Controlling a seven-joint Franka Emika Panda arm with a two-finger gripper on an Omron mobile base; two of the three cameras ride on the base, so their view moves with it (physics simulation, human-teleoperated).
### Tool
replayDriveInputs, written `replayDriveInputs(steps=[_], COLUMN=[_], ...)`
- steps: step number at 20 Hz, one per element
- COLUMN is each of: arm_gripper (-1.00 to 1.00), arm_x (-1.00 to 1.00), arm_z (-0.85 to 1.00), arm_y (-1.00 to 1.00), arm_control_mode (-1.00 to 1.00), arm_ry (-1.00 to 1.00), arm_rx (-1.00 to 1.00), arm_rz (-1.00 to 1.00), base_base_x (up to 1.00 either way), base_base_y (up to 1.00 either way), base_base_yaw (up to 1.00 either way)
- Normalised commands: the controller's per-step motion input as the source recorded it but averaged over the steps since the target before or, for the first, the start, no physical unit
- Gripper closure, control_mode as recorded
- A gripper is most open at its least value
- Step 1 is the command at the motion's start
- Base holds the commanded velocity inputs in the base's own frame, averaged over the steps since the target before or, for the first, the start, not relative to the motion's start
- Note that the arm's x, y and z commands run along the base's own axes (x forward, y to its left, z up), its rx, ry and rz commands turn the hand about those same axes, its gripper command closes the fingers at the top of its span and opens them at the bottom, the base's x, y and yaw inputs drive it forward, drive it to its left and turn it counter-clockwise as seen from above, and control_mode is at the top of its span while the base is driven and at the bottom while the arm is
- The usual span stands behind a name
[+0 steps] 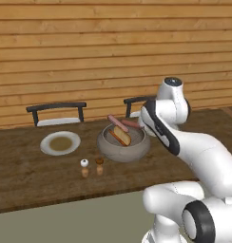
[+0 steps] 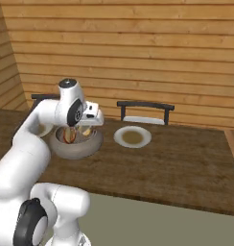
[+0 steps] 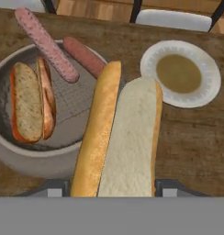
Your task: Place one bun and one sausage from the bowl on each plate.
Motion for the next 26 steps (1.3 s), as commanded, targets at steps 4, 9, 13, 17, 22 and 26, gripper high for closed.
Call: replayDriveInputs(steps=[4,9,13,17,22,26], arm_gripper=[1.00,1.00,1.00,1.00,1.00,1.00], arm_x=[-0.06,0.00,0.54,0.72,0.50,0.35], arm_z=[0.34,0.07,-0.01,-0.39,-0.48,-0.22], arm_y=[-1.00,-0.95,-0.49,0.05,0.33,0.01], arm_control_mode=[-1.00,-1.00,-1.00,-1.00,-1.00,-1.00], arm_ry=[-0.05,-0.01,-0.01,0.00,0.00,0.03], arm_rx=[0.00,0.00,0.00,0.00,-0.01,0.02], arm_rz=[0.00,0.01,0.02,0.02,0.00,0.00], base_base_x=[0.00,0.00,0.00,0.00,0.00,0.00], base_base_y=[0.00,0.00,0.00,0.00,0.00,0.00], base_base_yaw=[0.00,0.00,0.00,0.00,0.00,0.00])
